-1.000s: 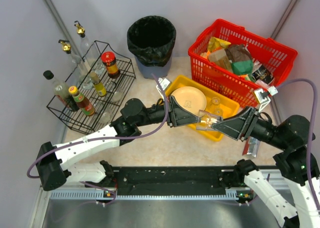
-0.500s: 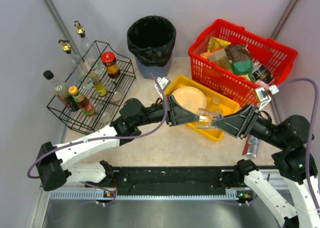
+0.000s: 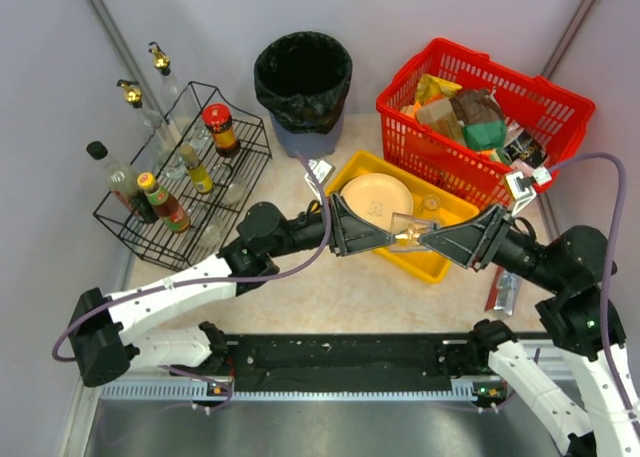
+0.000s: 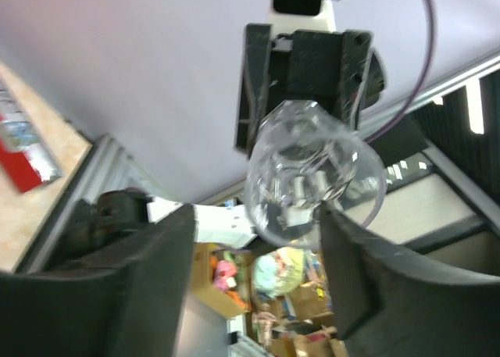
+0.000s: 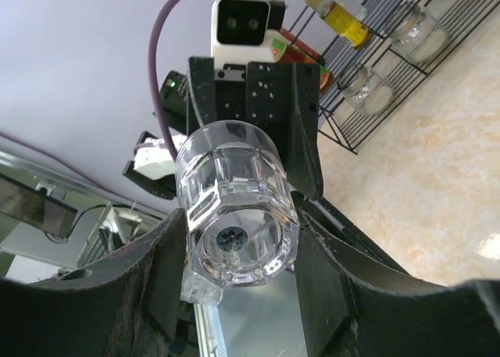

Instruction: Clear the kitchen counter

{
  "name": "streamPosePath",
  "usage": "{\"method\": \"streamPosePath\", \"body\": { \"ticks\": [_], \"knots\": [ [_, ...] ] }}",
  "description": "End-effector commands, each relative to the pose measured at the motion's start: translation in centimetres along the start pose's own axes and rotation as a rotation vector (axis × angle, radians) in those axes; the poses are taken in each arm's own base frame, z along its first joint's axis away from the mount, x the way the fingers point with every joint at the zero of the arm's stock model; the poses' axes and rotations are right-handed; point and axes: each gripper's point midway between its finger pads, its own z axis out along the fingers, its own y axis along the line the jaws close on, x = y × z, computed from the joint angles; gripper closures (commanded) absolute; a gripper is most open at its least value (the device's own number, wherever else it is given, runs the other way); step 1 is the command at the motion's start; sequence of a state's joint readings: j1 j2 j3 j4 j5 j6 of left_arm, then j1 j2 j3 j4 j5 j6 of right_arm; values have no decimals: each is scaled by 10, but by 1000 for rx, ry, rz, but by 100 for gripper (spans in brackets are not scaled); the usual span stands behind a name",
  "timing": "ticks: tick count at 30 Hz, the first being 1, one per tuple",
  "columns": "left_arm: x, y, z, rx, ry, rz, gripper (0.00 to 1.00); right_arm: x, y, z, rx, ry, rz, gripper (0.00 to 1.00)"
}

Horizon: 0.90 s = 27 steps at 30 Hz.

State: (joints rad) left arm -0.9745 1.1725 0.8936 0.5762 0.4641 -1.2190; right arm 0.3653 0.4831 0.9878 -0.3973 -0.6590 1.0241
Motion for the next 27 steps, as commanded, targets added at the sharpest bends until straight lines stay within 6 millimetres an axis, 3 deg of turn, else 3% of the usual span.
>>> {"method": "streamPosePath", "body": {
  "ticks": [1, 6, 8, 10, 13, 18, 27],
  "knots": [
    [-10, 23, -24, -111, -104, 47, 26, -6, -27, 9, 94, -12, -25, 100],
    [-23, 108, -85, -522, -261, 96, 18, -4, -84, 11, 309, -1, -60, 100],
    [-27, 139, -122, -727, -324, 136, 18, -4, -116, 6, 456, 7, -79, 100],
    [-26, 155, -149, -856, -346, 169, 18, -2, -155, -3, 631, 8, -69, 100],
    [-21, 162, -172, -947, -327, 212, 18, 6, -199, -6, 776, 38, -50, 100],
    [-23, 158, -185, -998, -321, 254, 18, 3, -258, -16, 1004, 13, -54, 100],
    [-23, 158, -190, -1018, -299, 286, 18, 5, -312, -20, 1223, 32, -117, 100]
  ]
}}
